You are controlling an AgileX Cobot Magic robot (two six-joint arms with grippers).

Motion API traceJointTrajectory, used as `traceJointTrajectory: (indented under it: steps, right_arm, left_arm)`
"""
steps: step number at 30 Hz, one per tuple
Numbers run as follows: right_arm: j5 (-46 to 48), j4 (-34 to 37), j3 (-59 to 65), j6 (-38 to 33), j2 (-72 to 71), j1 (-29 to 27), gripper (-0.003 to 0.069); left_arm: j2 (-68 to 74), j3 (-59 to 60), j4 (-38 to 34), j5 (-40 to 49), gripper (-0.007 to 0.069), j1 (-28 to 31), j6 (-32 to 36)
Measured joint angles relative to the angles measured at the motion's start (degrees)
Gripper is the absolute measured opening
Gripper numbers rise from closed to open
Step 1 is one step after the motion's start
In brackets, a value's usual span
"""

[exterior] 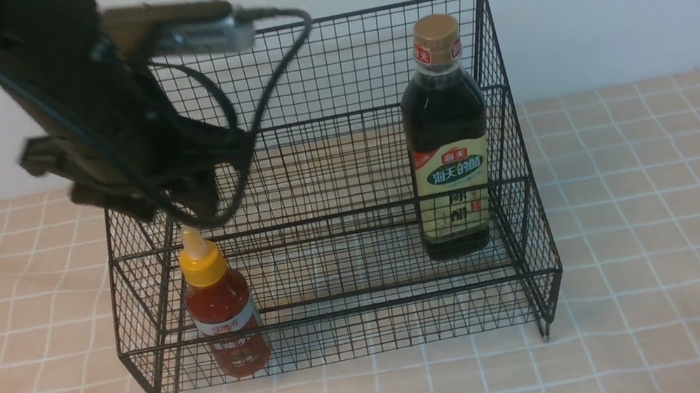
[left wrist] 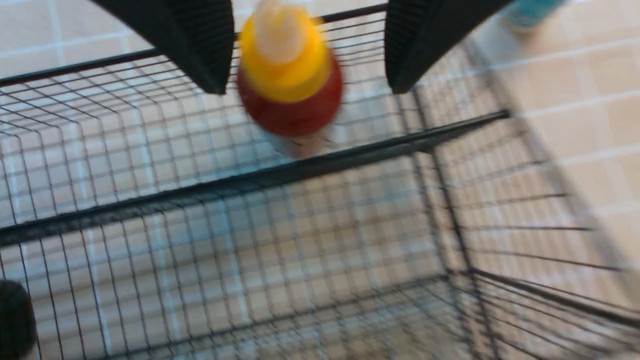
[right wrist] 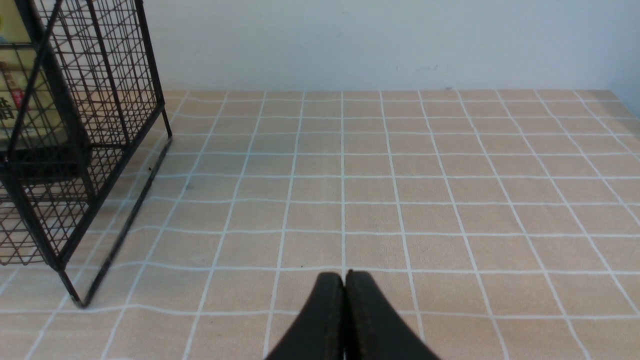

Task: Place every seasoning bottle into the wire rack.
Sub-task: Use the left arm to grab the condiment bottle closest to it

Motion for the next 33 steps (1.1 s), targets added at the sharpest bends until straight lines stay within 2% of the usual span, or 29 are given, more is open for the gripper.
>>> traceJointTrajectory:
  steps: [1, 3, 4, 6, 7, 8, 9, 10, 11, 14, 17, 21, 24, 29, 31, 33]
  right_arm:
    - [0.0, 0.0, 0.0, 0.0, 0.0, 0.0, -0.0015]
    - [0.0, 0.0, 0.0, 0.0, 0.0, 0.0, -0.0015]
    - [0.0, 0.0, 0.0, 0.0, 0.0, 0.0, -0.0015]
    - [0.0, 0.0, 0.0, 0.0, 0.0, 0.0, -0.0015]
    - [0.0, 0.0, 0.0, 0.0, 0.0, 0.0, -0.0015]
    - [0.0, 0.0, 0.0, 0.0, 0.0, 0.0, -0.0015]
    - [0.0, 0.0, 0.0, 0.0, 0.0, 0.0, -0.0015]
    - [0.0, 0.0, 0.0, 0.0, 0.0, 0.0, -0.0015]
    - [0.0, 0.0, 0.0, 0.0, 0.0, 0.0, -0.0015]
    - [0.0, 0.0, 0.0, 0.0, 0.0, 0.0, -0.0015]
    - [0.0, 0.0, 0.0, 0.0, 0.0, 0.0, -0.0015]
    - [0.0, 0.0, 0.0, 0.0, 0.0, 0.0, -0.0015]
    - [0.0, 0.0, 0.0, 0.0, 0.0, 0.0, -0.0015]
    - [0.0, 0.0, 0.0, 0.0, 0.0, 0.0, -0.0015]
    - [0.0, 0.0, 0.0, 0.0, 0.0, 0.0, -0.0015]
    - [0.0, 0.0, 0.0, 0.0, 0.0, 0.0, -0.0015]
  left_arm:
    - [-1.0, 0.0, 1.2, 0.0, 0.0337, 0.1, -0.1]
    - [-5.0, -0.1, 3.4, 0.1, 0.0248, 1.4, -0.8]
    - [-5.7, -0.1, 3.6, 0.1, 0.0238, 1.6, -0.9]
    - [-8.4, -0.1, 4.0, 0.1, 0.0148, 3.7, -1.0]
    - [-10.4, -0.1, 3.9, 0.4, 0.0072, 6.4, -1.1]
    - [-11.7, 0.1, 3.5, 0.4, 0.0038, 8.8, -0.5]
    - [-12.9, 0.8, 2.5, 0.4, 0.0015, 11.9, 0.3]
    - [-13.1, 1.0, 2.0, 0.4, 0.0013, 12.5, 0.7]
    - [-14.3, 2.9, -0.8, 0.4, 0.0001, 17.0, 2.8]
    - [-15.0, 8.6, -6.5, 0.5, -0.0006, 24.5, 6.9]
    - [-14.9, 15.9, -8.4, 0.5, -0.0006, 28.7, 9.2]
    - [-13.9, 21.9, -8.3, 0.4, -0.0003, 30.1, 11.1]
    - [-12.1, 25.9, -8.4, 0.3, 0.0028, 30.2, 13.4]
    - [-9.4, 27.1, -7.7, -0.6, 0.0141, 30.2, 14.6]
    - [-7.9, 27.1, -7.5, -1.6, 0.0232, 30.2, 14.6]
    - [-7.1, 27.1, -7.5, -2.3, 0.029, 30.2, 14.6]
